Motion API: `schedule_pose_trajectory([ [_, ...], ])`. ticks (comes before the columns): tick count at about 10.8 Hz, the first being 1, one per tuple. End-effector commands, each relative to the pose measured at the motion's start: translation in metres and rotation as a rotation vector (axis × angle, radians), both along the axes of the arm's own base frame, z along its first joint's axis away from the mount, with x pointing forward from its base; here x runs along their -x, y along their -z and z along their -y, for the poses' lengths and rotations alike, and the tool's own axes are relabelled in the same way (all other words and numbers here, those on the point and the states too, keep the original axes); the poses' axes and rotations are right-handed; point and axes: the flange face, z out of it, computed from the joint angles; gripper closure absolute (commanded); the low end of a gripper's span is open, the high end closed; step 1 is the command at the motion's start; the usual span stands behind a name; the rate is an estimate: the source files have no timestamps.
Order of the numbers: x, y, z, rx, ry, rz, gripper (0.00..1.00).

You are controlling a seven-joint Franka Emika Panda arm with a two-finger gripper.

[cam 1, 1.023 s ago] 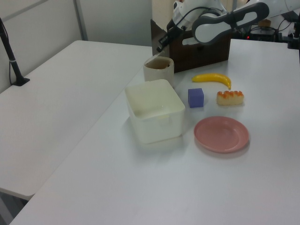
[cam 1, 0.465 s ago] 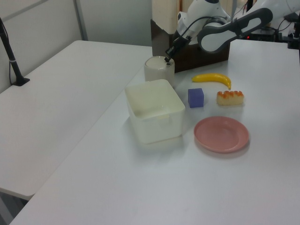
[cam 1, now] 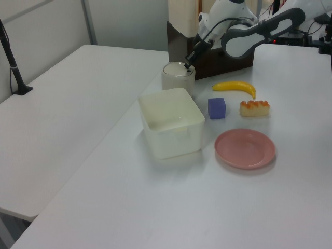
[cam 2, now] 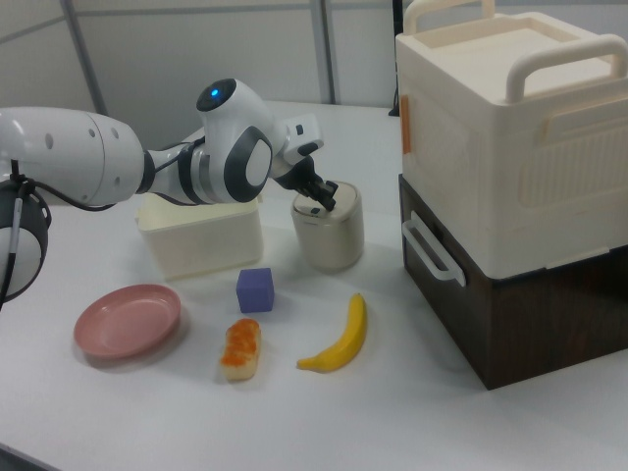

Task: Close the trash can
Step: 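Push the raised lid down toward the can's rim with the gripper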

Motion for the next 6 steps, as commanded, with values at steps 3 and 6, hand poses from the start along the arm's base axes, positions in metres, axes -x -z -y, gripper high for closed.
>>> schedule_pose_trajectory([
  [3, 0.008, -0.03, -0.019, -0.087, 0.098, 0.057, 1.0],
  [6, 0.01, -0.039, -0.019, -0.106, 0.123, 0.074, 1.0],
])
